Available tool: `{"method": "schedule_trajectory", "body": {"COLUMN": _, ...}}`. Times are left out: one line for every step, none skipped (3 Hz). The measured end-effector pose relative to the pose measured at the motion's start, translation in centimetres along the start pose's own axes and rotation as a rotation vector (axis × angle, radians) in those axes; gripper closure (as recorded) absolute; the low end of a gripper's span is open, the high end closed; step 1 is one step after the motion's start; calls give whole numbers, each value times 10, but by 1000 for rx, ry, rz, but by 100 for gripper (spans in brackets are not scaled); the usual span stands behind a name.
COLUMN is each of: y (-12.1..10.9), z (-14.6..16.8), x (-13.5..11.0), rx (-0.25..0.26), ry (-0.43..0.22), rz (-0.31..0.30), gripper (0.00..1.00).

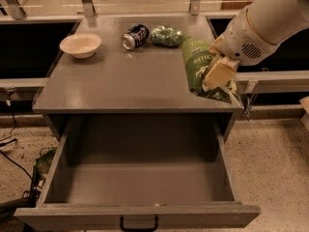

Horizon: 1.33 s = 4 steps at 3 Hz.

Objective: Place green jalapeno chip bag into top drawer

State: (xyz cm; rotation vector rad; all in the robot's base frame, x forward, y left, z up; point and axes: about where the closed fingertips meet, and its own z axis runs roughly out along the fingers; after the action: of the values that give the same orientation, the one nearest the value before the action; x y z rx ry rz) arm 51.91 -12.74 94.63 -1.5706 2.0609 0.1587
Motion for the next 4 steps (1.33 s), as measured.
{"method": "schedule_trajectory", "body": {"y": -5, "z": 6, "x": -11, "rx": 9, "ry": -32, "rz": -29, "gripper": 100}}
{"method": "schedule_trajectory", "body": {"y": 7, "z": 19, "x": -16, "rx": -19, "ry": -79, "rz": -49, "gripper": 100}}
{"method": "schedule_trajectory", "body": {"y": 40, "z": 37, "x": -9, "rx": -75, "ry": -87, "rz": -70, "gripper": 100}}
{"method": "schedule_trajectory", "body": {"y": 59, "z": 50, "x": 3, "rx": -112, "ry": -76, "rz": -59, "gripper": 100}}
